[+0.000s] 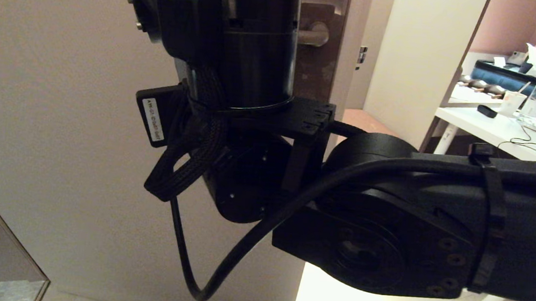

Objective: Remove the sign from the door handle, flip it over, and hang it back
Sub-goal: Hand it to the other hand

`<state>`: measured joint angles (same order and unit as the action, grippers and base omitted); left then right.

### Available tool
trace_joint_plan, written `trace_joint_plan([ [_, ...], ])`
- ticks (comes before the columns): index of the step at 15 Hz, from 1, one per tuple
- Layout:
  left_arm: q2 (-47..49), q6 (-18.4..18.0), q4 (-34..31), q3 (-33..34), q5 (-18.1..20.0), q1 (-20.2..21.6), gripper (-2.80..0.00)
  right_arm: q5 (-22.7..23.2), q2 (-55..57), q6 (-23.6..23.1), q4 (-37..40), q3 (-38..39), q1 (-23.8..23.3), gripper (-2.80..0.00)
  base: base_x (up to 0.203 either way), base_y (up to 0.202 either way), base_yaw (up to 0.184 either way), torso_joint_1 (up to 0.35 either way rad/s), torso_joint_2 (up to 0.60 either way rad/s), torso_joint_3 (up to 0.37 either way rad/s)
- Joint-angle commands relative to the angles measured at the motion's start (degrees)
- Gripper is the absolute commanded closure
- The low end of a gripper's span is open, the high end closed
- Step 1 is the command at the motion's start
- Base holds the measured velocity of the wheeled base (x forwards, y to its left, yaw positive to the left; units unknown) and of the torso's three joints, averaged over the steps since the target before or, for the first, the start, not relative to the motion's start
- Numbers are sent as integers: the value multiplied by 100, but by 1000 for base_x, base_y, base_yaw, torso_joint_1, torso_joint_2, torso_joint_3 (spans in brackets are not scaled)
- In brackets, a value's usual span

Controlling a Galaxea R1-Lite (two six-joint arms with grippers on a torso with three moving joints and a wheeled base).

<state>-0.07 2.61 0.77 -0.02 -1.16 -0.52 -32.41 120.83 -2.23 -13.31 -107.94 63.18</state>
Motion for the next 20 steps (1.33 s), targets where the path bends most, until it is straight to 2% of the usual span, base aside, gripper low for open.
trace_joint_plan([
  [1, 7, 3, 2, -5, -7, 0, 0, -13, -269, -18, 4, 126, 18, 0, 0, 0, 0, 0, 0, 0],
  [5, 7, 3, 2, 2, -6, 0, 0, 274, -774, -38, 413, 352, 10, 0, 0, 0, 0, 0, 0, 0],
  [7, 7, 3, 2, 2, -7, 0, 0, 499, -1092, -27, 683, 693, 2, 0, 0, 0, 0, 0, 0, 0],
  [12, 7, 3, 2, 2, -3, 0, 0, 1007, -1837, -27, 765, 1590, -77, 0, 0, 0, 0, 0, 0, 0],
  [15, 7, 3, 2, 2, 1, 0, 0, 1558, -2309, -52, 770, 2201, -392, 0, 0, 0, 0, 0, 0, 0],
  [18, 7, 3, 2, 1, 1, 0, 0, 1824, -2785, -261, 764, 2877, -712, 0, 0, 0, 0, 0, 0, 0],
  [20, 7, 3, 2, 2, 0, 0, 0, 2388, -3116, -361, 768, 3173, -986, 0, 0, 0, 0, 0, 0, 0],
])
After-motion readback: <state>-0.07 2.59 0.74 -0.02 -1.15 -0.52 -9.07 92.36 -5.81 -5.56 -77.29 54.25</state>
